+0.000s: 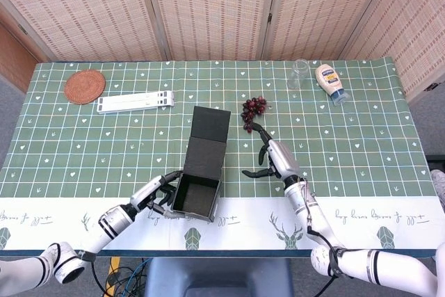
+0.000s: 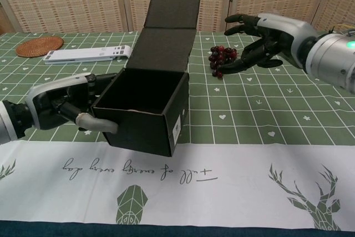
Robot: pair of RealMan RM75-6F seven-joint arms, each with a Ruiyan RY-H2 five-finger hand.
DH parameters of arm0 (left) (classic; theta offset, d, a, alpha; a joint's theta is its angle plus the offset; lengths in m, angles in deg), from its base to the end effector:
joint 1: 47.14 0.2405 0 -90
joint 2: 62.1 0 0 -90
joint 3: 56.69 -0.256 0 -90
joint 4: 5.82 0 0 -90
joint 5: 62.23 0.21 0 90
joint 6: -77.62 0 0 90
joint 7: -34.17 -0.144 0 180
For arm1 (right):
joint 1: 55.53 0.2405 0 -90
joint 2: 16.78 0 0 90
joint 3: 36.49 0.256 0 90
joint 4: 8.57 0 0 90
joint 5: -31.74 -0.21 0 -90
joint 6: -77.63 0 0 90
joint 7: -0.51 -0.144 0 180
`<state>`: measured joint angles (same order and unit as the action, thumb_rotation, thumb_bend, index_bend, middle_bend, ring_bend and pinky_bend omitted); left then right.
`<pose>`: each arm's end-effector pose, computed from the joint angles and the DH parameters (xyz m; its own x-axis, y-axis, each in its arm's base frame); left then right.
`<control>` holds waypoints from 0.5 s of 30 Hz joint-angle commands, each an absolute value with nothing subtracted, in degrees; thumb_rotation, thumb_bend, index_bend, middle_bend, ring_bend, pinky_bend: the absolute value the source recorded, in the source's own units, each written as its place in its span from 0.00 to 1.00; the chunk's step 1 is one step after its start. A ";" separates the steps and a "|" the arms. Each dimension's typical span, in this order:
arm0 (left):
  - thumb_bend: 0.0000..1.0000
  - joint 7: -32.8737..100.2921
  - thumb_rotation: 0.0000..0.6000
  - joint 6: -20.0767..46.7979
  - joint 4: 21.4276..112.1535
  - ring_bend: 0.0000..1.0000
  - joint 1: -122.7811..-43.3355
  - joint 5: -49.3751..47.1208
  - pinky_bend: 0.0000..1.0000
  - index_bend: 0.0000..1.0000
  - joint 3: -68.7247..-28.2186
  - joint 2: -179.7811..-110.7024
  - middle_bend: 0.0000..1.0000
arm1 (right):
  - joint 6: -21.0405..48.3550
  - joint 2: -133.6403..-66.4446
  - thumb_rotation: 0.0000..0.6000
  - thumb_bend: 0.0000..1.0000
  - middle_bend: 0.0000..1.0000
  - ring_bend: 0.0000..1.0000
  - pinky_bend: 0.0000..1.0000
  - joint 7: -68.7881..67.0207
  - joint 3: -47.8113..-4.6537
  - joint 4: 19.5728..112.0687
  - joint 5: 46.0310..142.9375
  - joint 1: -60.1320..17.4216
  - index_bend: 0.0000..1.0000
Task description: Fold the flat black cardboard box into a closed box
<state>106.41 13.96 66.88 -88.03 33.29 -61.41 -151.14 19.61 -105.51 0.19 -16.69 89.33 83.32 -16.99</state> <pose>-0.1801 0.2964 -0.0289 -0.4300 0.7294 0.5321 0.7425 -0.0496 0.6680 -0.1143 -0.3335 0.0028 -0.2605 -0.3585 0.8964 -0.9524 -0.0569 -0.2996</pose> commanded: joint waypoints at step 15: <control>0.07 101.76 1.00 18.34 69.90 0.72 -91.15 32.72 0.85 0.34 -61.20 -150.26 0.38 | 17.33 -116.64 1.00 0.00 0.14 0.65 1.00 -5.24 -11.64 84.60 87.38 -11.99 0.00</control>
<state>101.96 18.07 70.11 -90.98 32.99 -61.35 -150.13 17.87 -116.13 -4.54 -11.81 84.61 86.15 -12.18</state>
